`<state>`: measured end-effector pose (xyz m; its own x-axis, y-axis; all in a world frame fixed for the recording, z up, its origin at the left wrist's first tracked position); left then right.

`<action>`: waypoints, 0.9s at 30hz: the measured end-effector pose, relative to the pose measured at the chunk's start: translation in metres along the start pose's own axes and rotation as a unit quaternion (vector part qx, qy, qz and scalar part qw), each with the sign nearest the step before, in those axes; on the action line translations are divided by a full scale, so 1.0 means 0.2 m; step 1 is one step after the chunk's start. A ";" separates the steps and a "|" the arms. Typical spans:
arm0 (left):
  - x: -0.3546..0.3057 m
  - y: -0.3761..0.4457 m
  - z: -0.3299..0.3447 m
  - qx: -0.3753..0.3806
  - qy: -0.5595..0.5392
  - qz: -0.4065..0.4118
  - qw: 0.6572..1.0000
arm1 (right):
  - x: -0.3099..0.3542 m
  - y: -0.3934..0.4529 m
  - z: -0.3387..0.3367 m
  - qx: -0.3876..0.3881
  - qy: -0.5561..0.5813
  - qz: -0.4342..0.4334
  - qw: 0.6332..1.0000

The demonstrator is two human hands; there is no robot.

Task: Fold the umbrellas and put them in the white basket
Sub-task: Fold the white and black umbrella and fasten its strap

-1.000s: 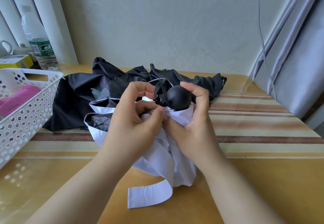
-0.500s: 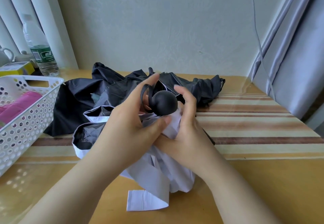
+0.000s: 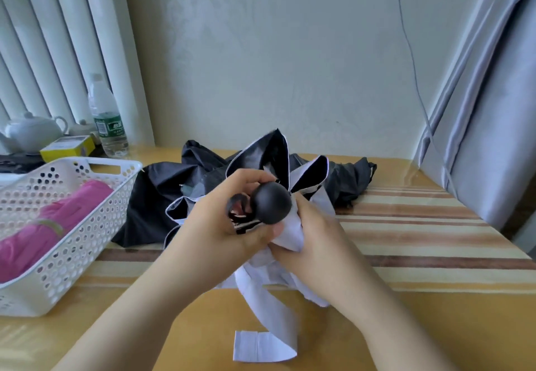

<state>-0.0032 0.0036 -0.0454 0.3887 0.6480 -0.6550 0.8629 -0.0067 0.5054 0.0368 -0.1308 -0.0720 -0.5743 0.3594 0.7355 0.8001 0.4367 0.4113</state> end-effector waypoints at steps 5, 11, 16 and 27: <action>-0.05 -0.11 -0.19 -0.027 -0.013 -0.041 0.999 | 0.20 0.04 -0.03 -0.037 -0.233 -0.212 0.948; 0.04 -0.22 -0.09 0.076 -0.038 -0.182 0.980 | 0.30 -0.02 0.08 -0.019 -0.341 -0.289 0.894; 0.07 -0.30 -0.08 0.029 -0.148 -0.232 0.961 | 0.34 -0.08 0.11 -0.031 -0.321 -0.316 0.892; 0.16 -0.42 -0.11 -0.055 -0.275 -0.236 0.930 | 0.17 -0.21 -0.14 -0.154 -0.280 -0.252 0.914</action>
<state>-0.0702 0.0415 -0.0957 0.1070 0.0704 -0.9918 0.9529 0.2775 0.1225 -0.0120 -0.1601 -0.0499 -0.8127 0.5799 0.0557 0.3713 0.4419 0.8166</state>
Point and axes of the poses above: each hand's wrist, its own y-axis towards the middle knuckle, its own z-axis out of the palm, x = y × z, the point moved 6 cm from there along y, towards the middle knuckle, and after that the axes turned 11 degrees about y, right-handed, at the moved point
